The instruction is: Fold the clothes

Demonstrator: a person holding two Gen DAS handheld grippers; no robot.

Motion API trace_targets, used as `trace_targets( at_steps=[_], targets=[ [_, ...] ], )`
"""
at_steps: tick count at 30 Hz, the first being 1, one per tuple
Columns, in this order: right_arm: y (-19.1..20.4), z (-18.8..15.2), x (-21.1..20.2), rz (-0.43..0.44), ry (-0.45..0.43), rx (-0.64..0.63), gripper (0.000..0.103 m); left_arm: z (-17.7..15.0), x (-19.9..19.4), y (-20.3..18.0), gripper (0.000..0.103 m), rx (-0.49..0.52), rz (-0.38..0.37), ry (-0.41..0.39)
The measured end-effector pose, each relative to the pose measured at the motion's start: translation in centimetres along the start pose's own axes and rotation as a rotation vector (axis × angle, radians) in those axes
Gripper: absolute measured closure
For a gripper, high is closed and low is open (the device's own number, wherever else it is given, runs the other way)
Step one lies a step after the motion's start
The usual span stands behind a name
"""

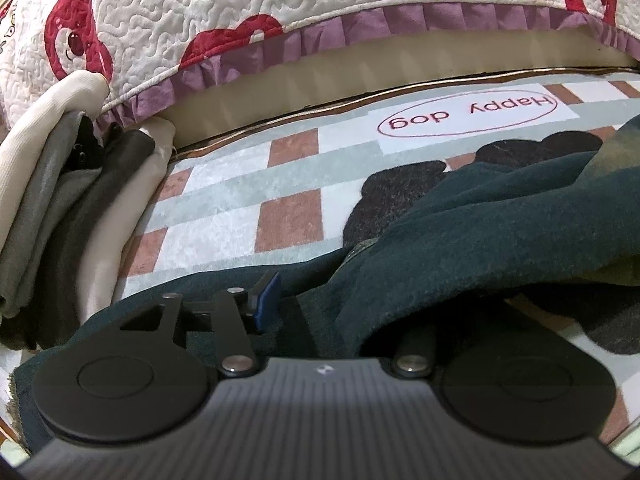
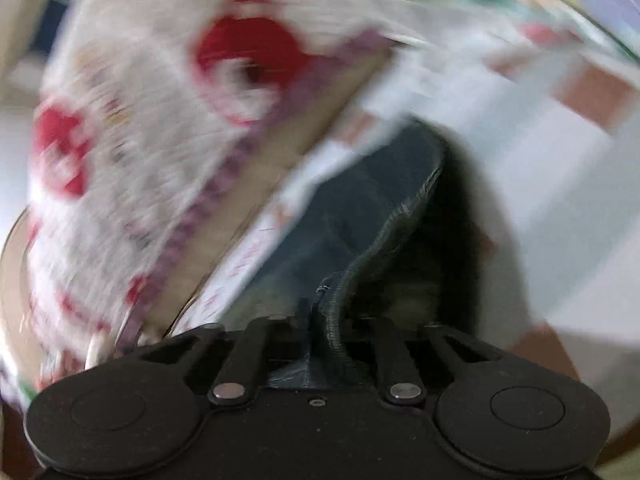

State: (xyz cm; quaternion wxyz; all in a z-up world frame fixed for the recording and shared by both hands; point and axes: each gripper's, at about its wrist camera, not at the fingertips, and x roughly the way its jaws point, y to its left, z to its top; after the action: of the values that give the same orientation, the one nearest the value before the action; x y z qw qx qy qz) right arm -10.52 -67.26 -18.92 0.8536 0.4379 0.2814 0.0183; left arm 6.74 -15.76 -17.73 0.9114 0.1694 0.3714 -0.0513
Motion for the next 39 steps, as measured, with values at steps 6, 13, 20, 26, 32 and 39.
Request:
trace_targets(
  at_steps=[6, 13, 20, 26, 32, 39],
  targets=[
    [3.8, -1.3, 3.4, -0.141, 0.097, -0.287, 0.076, 0.0, 0.5, 0.2, 0.047, -0.002, 0.004, 0.011],
    [2.7, 1.4, -0.5, 0.091, -0.078, -0.158, 0.094, 0.9, -0.3, 0.7, 0.053, 0.024, -0.030, -0.009],
    [4.8, 8.5, -3.5, 0.168, -0.433, -0.213, 0.096, 1.2, -4.3, -0.5, 0.050, 0.229, -0.226, -0.112],
    [-2.3, 9.3, 2.7, -0.087, -0.418, -0.041, 0.096, -2.7, -4.4, -2.5, 0.047, 0.336, -0.332, -0.007],
    [-2.4, 10.0, 3.0, -0.138, -0.410, -0.077, 0.096, -5.9, -4.5, -2.6, 0.043, 0.306, -0.326, 0.067],
    [-2.1, 10.0, 3.1, -0.165, -0.411, -0.086, 0.096, -6.7, -4.6, -2.2, 0.039, 0.258, -0.303, 0.073]
  ],
)
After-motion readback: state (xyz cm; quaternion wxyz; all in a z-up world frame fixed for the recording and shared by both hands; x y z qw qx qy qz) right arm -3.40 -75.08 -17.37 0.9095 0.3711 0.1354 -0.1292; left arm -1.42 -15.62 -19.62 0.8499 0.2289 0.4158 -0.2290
